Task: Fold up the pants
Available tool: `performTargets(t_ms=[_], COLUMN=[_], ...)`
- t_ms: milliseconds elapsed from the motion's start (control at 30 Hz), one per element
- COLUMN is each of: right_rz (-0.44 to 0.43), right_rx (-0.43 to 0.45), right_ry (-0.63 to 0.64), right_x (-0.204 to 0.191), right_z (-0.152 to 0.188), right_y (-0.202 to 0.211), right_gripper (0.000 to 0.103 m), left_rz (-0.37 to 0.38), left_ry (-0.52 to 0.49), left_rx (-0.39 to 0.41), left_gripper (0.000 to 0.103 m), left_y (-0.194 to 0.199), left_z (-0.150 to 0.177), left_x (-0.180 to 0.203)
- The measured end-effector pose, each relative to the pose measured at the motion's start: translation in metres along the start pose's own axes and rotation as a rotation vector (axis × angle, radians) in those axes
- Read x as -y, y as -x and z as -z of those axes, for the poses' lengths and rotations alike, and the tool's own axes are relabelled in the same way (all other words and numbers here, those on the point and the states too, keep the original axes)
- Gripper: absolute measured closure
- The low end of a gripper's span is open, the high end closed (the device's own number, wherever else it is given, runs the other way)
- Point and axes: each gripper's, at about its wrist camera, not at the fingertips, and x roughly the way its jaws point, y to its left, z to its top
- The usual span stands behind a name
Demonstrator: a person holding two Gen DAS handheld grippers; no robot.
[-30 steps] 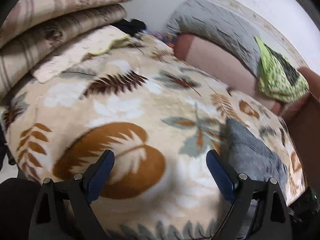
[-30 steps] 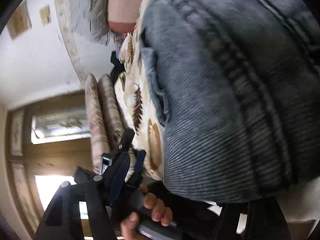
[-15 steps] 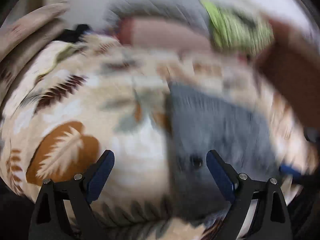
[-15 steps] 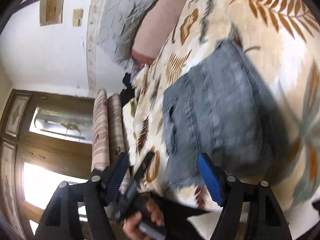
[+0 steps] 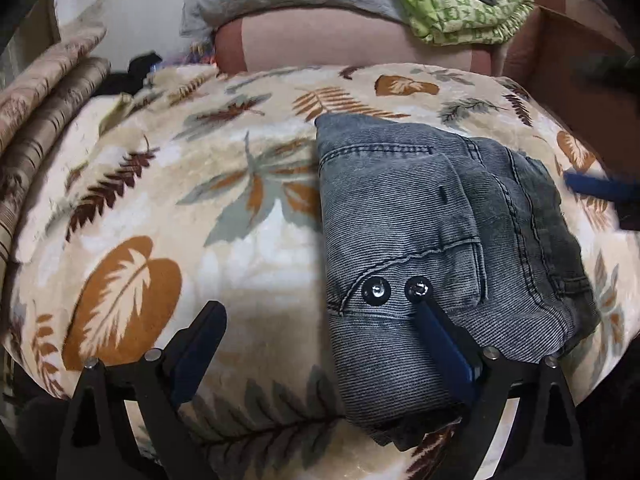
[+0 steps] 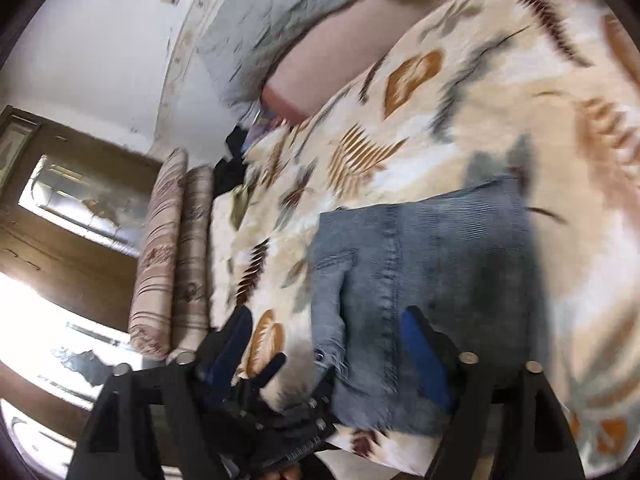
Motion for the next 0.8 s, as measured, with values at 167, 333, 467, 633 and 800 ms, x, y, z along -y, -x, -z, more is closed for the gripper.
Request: performTargets(t_ms=[167,333,467,633,800], right_rz=[0.205,0.201,0.369,0.341,0.372], right_rx=[-0.025,0.004,-0.064,-0.006,-0.047], right_ry=[-0.063,0.022,0.056,0.081,0.117], right_x=[0.048,0.006,0.032,0.02,0.033], right_z=[0.003,0.002,0.01,0.021,0.03], right_y=[-0.043,-0.02,-0.04,-0.018,-0.035], right_gripper=[0.023,0.023,0.016,0.017,0.014], left_rz=[0.011,0.04,0.049,0.046,0.056], left_ry=[-0.005,0.031,0.03,0.044,0.043], left_rx=[0.016,0.001,0.001,0.001,-0.002], left_gripper=[0.007,0.005,0.004,0.004,0.004], left_y=[-0.001,-0.004,-0.004,-0.004,-0.005], left_z=[0.002,0.003,0.003,0.004,0.003], left_x=[-0.003,-0.007,-0.006,-0.009,-0.008])
